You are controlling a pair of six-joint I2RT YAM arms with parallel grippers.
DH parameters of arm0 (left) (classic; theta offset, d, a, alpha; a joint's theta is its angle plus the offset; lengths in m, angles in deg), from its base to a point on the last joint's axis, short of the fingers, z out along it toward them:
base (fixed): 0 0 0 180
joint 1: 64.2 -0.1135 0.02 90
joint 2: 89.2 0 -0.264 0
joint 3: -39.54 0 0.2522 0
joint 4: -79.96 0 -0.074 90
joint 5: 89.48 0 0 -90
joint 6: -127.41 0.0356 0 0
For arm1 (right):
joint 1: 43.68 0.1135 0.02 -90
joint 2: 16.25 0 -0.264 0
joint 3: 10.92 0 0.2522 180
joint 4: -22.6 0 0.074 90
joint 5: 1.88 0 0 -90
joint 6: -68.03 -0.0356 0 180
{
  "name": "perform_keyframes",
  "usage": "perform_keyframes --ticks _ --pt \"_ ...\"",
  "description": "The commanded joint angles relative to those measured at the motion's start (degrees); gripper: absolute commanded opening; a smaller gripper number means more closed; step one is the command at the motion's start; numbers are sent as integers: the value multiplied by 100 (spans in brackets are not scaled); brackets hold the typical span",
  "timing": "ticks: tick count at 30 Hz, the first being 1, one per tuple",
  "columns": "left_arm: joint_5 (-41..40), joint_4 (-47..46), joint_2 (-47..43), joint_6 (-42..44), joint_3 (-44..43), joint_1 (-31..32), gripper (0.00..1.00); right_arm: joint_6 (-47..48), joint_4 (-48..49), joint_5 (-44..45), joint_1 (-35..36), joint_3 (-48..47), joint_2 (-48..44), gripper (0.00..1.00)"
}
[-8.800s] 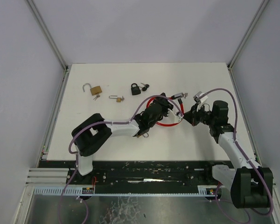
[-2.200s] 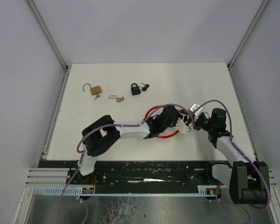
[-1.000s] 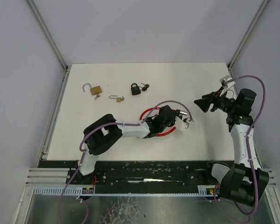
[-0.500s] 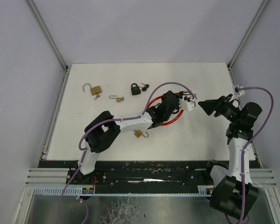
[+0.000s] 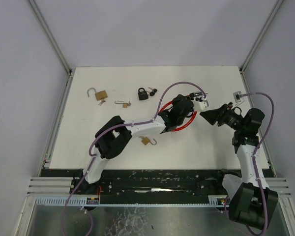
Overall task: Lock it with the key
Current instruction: Lock the lock.
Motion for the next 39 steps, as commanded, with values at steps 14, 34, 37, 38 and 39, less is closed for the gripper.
perform_keyframes --ticks 14,34,37,38,39 --pt "-428 265 78 -1060 -838 -88 0 142 808 629 854 339 232 64" --pt "-555 166 143 -1067 -895 94 0 -784 1368 885 941 244 615 61" --pt "-601 162 196 -1049 -926 133 0 -686 1237 1001 943 181 759 59" --pt "-609 155 199 -1048 -927 133 0 -706 1299 1010 938 203 760 58" --pt "-598 149 188 -1058 -921 134 0 -770 1377 1000 937 222 756 55"
